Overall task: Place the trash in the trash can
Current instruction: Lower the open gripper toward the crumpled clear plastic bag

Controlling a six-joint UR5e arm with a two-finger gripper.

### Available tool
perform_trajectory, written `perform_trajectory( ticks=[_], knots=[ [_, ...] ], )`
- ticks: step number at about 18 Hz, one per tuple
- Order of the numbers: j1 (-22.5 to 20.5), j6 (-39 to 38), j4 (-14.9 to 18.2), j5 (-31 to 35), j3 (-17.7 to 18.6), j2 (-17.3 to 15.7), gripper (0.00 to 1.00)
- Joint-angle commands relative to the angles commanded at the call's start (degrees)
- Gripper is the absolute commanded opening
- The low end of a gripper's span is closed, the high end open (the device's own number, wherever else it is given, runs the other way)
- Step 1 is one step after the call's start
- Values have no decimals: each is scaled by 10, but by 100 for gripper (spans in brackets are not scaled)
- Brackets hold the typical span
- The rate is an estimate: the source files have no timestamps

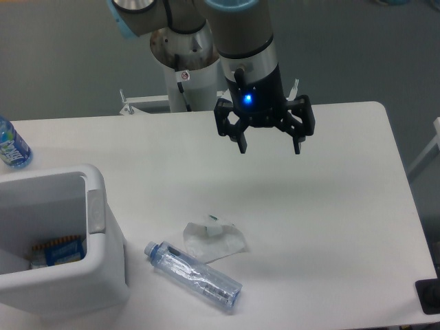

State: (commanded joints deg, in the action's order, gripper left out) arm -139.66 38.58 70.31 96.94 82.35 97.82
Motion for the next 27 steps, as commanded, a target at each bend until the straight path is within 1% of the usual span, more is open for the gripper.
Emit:
perform_trajectory(
  ticks=[2,7,10,12,14,17,19,22,24,25,27],
  knots=[
    [1,1,-1,6,0,3,100],
    [1,-7,-2,-4,-1,6,100],
    [-1,-52,-2,-42,-1,7,100],
    [-2,-75,-9,-57,-1,15,100],
    [-2,-77,-23,-68,4,25,100],
    [1,-81,-29,-84,7,51,100],
    [3,-81,-43,-84,10,56,100],
    [9,-79,-50,-86,19,69,100],
    [18,-69,-63,-89,29,79,100],
    [19,-58,-68,-89,30,84,100],
    [19,-4,-69,-87,43,88,100]
  ],
)
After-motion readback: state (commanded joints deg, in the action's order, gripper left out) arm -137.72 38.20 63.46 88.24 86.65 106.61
